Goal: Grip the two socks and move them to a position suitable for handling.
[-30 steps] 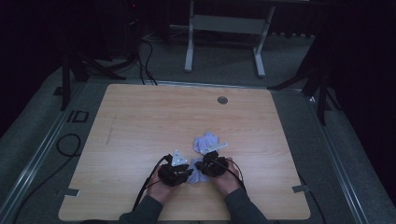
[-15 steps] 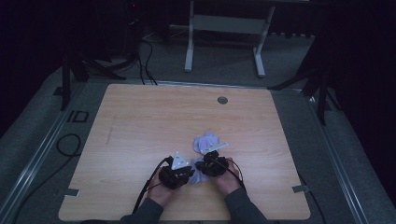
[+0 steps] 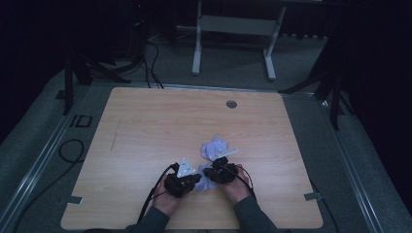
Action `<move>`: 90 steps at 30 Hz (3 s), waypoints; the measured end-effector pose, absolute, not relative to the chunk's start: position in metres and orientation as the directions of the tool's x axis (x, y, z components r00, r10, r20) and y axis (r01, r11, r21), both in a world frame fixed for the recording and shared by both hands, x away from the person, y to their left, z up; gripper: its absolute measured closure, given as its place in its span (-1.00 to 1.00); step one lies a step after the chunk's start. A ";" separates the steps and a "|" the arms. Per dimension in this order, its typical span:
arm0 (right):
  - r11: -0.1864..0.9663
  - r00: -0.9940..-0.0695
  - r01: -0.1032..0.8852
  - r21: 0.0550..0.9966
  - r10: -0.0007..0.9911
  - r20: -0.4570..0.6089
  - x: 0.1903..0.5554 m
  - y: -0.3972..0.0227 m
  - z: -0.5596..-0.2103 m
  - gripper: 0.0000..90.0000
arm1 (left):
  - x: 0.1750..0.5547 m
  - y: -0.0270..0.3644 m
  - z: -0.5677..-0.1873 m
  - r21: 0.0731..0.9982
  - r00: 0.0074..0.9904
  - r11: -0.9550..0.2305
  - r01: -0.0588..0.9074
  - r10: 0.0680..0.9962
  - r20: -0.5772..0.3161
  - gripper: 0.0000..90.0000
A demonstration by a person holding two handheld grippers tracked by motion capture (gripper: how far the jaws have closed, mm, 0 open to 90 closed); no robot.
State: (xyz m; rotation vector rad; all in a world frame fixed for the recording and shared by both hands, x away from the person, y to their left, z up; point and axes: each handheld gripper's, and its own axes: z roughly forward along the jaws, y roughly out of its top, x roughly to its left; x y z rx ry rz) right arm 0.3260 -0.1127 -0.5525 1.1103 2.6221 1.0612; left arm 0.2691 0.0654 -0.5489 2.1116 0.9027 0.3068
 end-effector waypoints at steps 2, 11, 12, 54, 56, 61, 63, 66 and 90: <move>0.489 -0.727 0.594 0.638 0.666 0.167 0.326 -0.113 -0.553 0.92 | 0.269 0.062 -0.552 0.747 0.725 -0.440 0.499 0.684 -0.083 0.98; 0.483 -0.722 0.594 0.643 0.673 0.162 0.325 -0.113 -0.552 0.92 | 0.272 0.058 -0.559 0.696 0.717 -0.488 0.527 0.694 -0.057 0.98; 0.480 -0.720 0.595 0.645 0.674 0.162 0.325 -0.113 -0.551 0.92 | 0.273 0.059 -0.559 0.696 0.717 -0.486 0.529 0.695 -0.060 0.98; 0.329 -0.534 0.671 0.664 0.836 0.126 0.303 -0.231 -0.532 0.74 | 0.278 0.066 -0.558 0.685 0.710 -0.484 0.544 0.700 -0.069 0.98; 0.322 -0.525 0.673 0.666 0.842 0.124 0.303 -0.234 -0.531 0.70 | 0.278 0.066 -0.558 0.685 0.710 -0.484 0.544 0.701 -0.068 0.97; 0.333 -0.532 0.652 0.681 0.841 0.098 0.308 -0.231 -0.520 0.60 | 0.280 0.069 -0.558 0.683 0.706 -0.483 0.548 0.705 -0.067 0.95; 0.353 -0.556 0.628 0.694 0.827 0.084 0.312 -0.222 -0.512 0.56 | 0.281 0.071 -0.558 0.681 0.706 -0.486 0.548 0.705 -0.065 0.94; 0.374 -0.584 0.606 0.702 0.809 0.073 0.319 -0.208 -0.506 0.52 | 0.282 0.072 -0.558 0.682 0.705 -0.484 0.548 0.706 -0.066 0.92; 0.479 -0.669 0.594 0.647 0.741 0.066 0.381 -0.114 -0.509 0.34 | 0.281 0.073 -0.558 0.689 0.710 -0.475 0.547 0.699 -0.082 0.78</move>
